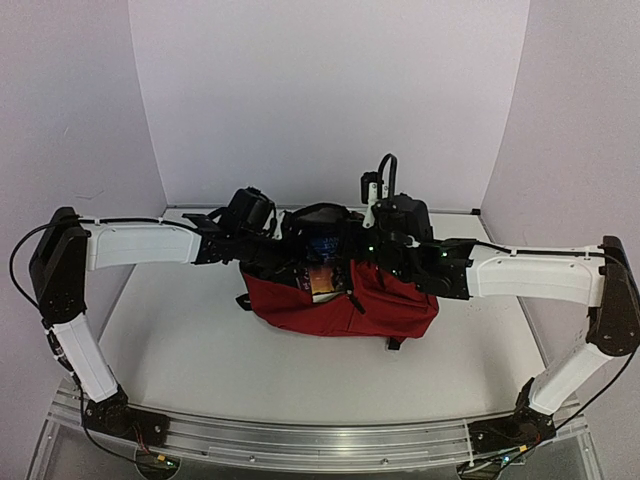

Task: Pack the student bag
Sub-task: Place the book in the student bag.

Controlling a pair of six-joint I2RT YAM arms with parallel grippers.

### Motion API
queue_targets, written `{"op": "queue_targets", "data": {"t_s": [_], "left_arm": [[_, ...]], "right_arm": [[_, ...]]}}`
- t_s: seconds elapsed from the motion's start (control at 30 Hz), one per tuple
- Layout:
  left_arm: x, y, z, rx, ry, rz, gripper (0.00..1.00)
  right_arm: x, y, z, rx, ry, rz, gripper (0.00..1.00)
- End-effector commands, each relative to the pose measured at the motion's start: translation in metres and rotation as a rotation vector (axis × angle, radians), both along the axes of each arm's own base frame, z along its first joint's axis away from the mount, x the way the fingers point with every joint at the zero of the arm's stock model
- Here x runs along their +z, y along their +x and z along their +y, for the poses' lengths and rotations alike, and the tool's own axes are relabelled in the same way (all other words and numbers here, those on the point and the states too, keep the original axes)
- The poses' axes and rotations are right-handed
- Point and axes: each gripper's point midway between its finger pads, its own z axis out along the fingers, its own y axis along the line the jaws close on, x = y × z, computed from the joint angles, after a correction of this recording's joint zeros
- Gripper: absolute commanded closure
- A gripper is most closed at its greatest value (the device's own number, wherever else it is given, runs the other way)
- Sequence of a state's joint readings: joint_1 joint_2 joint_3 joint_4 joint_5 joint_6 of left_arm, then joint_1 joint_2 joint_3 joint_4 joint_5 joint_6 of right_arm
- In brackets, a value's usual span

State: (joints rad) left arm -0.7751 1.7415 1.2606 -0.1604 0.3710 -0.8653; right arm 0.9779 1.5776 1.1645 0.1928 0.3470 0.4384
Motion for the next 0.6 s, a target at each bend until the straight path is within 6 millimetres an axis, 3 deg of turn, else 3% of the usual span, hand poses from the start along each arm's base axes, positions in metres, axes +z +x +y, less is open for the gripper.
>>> {"op": "queue_targets", "data": {"t_s": [0.0,0.2,0.4,0.57], "left_arm": [[-0.015,-0.003,-0.008,-0.017,0.026,0.041,0.47],[-0.023,0.000,-0.019,-0.028,0.041,0.056,0.56],[-0.006,0.011,-0.049,-0.086,-0.080,0.007,0.72],[0.006,0.026,-0.072,-0.126,-0.165,-0.060,0.74]], "right_arm": [[0.059,-0.002,-0.001,-0.007,0.125,-0.096,1.00],[0.061,-0.003,0.000,0.000,0.120,-0.101,1.00],[0.056,-0.003,0.004,0.020,0.114,-0.092,1.00],[0.050,-0.008,0.013,0.074,0.104,-0.081,1.00]]}}
